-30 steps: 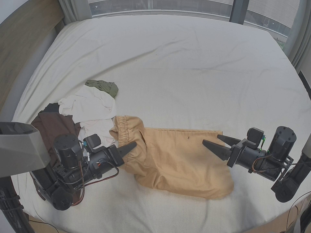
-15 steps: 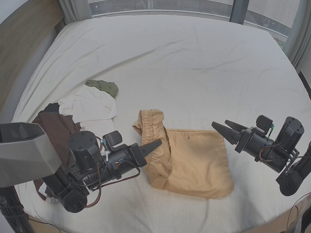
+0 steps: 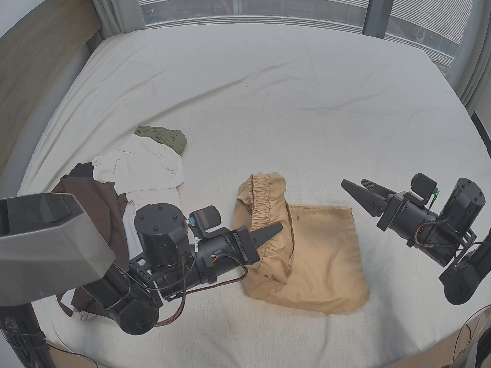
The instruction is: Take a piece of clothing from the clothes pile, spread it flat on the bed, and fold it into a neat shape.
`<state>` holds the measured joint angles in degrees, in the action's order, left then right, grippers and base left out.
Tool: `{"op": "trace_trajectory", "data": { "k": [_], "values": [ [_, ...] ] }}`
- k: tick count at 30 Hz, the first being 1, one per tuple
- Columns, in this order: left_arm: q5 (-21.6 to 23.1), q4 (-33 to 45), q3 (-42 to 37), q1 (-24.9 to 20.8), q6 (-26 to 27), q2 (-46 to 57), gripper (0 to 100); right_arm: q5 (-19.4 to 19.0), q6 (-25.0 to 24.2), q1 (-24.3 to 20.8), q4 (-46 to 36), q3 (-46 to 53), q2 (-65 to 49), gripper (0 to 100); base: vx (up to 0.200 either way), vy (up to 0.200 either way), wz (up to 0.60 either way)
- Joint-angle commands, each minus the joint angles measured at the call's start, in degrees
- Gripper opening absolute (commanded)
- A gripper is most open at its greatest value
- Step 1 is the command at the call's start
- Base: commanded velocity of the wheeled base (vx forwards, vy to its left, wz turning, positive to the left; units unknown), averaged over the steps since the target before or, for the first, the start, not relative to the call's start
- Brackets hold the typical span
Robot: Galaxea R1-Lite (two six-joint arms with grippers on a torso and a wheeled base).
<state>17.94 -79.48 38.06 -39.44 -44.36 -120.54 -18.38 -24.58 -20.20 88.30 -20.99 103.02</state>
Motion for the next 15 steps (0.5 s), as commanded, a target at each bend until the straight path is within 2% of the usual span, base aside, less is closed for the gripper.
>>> {"op": "trace_trajectory", "data": {
  "k": [1,7,15],
  "values": [
    [-0.1,1.7,2.99,-1.87,-0.55,-0.22,0,0.01,-0.12,0.69,0.03,-0.72,-1.16,100,0.0,0.0,0.0],
    [-0.81,6.62,7.29,-3.37,-0.73,-1.36,0,0.01,-0.21,1.13,0.03,-1.07,-1.25,100,0.0,0.0,0.0],
    [-0.89,7.5,8.35,-5.04,-0.64,-4.18,0,0.01,-0.47,2.01,0.03,-1.68,-1.25,100,0.0,0.0,0.0]
  ]
}}
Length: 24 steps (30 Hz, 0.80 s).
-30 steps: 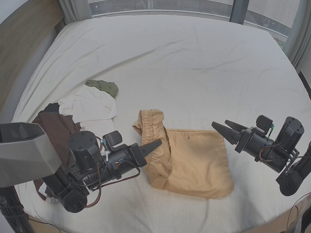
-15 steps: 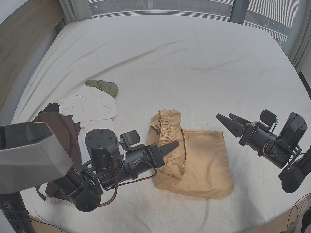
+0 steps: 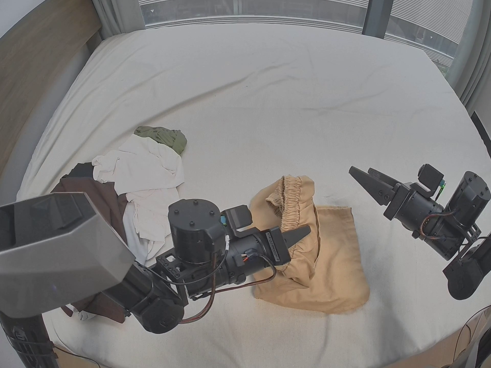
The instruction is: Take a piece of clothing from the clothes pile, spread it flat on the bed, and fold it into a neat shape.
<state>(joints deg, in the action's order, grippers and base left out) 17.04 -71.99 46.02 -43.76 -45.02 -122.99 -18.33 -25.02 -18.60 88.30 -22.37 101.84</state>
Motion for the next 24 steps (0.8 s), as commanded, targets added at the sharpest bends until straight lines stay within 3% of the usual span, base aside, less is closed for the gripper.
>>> {"op": "trace_trajectory", "data": {
  "k": [1,14,15,20,24],
  "values": [
    [0.01,0.0,0.39,-1.15,0.02,-2.17,0,-0.03,-0.03,0.85,0.03,-0.39,-0.06,100,0.0,0.0,0.0],
    [-0.78,0.0,2.76,-1.68,0.28,-5.59,0,-0.12,-0.12,1.2,0.03,-0.57,-0.06,100,0.0,0.0,0.0],
    [-0.78,0.0,2.76,-1.68,0.28,-5.59,100,-0.12,-0.12,1.2,0.03,-0.57,-0.06,100,0.0,0.0,0.0],
    [-1.22,-0.08,3.11,-1.94,0.28,-5.51,100,-0.12,-0.03,1.2,0.03,-0.39,-0.06,100,0.0,0.0,0.0],
    [-4.03,-0.26,3.2,-2.11,0.99,-5.59,100,-0.12,-0.03,1.11,0.03,-0.31,0.03,100,0.0,0.0,0.0]
  ]
}}
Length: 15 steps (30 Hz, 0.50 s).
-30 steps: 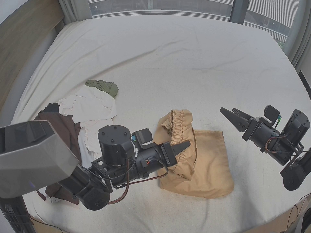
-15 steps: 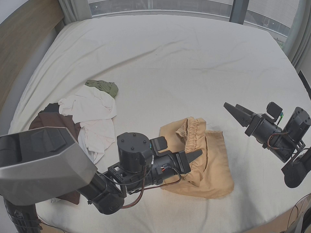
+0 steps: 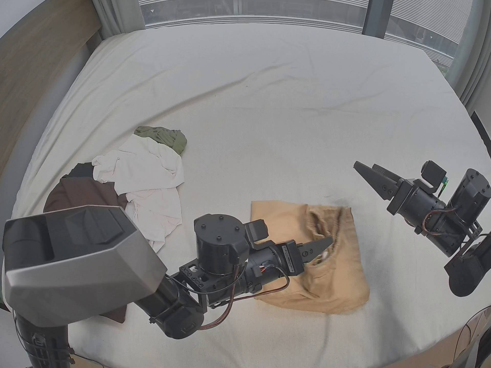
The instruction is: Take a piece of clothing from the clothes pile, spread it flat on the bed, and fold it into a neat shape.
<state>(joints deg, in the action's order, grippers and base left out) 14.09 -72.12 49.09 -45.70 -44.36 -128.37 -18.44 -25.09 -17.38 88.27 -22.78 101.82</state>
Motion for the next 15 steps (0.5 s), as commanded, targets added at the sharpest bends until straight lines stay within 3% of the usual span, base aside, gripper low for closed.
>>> {"op": "trace_trajectory", "data": {
  "k": [1,5,15],
  "values": [
    [-2.49,-0.21,0.04,0.0,1.03,-0.04,100,-0.01,0.04,-0.11,-0.03,0.2,0.05,100,0.0,0.0,0.0],
    [-3.55,-0.48,-0.93,0.7,2.0,0.84,100,-0.01,0.04,-0.19,0.06,0.46,0.31,100,0.0,0.0,0.0],
    [-3.46,-2.85,-13.58,10.19,6.13,16.22,100,-0.01,0.13,-0.99,-0.03,2.13,0.49,100,0.0,0.0,0.0]
  ]
}}
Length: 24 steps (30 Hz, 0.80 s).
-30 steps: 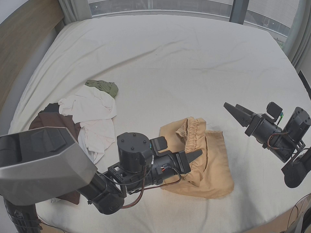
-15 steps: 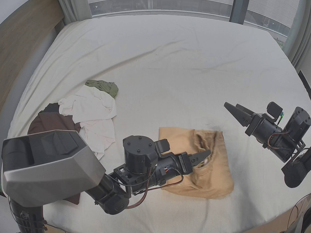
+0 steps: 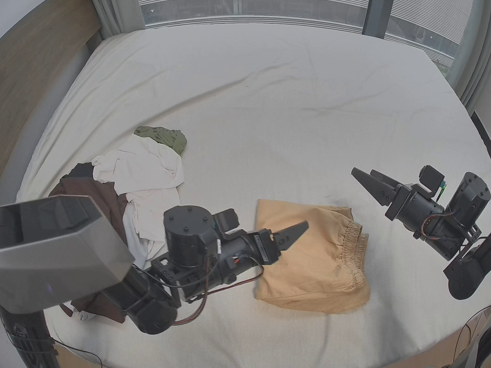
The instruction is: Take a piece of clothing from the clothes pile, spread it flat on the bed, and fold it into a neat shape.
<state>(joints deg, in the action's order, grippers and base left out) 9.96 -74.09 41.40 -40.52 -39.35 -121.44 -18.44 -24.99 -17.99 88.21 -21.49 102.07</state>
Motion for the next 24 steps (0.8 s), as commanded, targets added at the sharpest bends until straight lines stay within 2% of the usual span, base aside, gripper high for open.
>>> {"op": "trace_trajectory", "data": {
  "k": [1,5,9,14,16,21,24],
  "values": [
    [1.38,-0.88,-6.95,6.24,1.21,10.96,100,-0.01,0.03,-0.46,-0.06,0.84,0.23,100,0.0,0.0,0.0],
    [6.65,-0.17,-11.08,11.43,2.26,18.52,100,0.08,0.03,-1.08,-0.06,0.93,0.23,100,0.0,0.0,0.0],
    [10.87,-0.26,-15.56,16.79,7.97,23.71,100,0.25,0.03,-1.87,-0.06,1.37,0.5,100,0.0,0.0,0.0],
    [17.11,0.0,-21.27,22.5,9.82,28.28,100,0.51,0.21,-2.57,0.03,2.33,1.64,100,0.0,0.0,0.0],
    [18.78,0.18,-22.15,24.17,12.63,28.98,100,0.6,0.47,-2.49,0.03,3.03,1.99,100,0.0,0.0,0.0],
    [18.96,0.09,-25.23,26.46,17.91,28.54,100,0.43,1.26,-1.61,-0.06,5.94,2.08,100,0.0,0.0,0.0],
    [18.96,0.0,-26.72,26.28,19.84,28.45,100,0.34,2.93,-0.38,-1.73,7.61,2.78,100,0.0,0.0,0.0]
  ]
}}
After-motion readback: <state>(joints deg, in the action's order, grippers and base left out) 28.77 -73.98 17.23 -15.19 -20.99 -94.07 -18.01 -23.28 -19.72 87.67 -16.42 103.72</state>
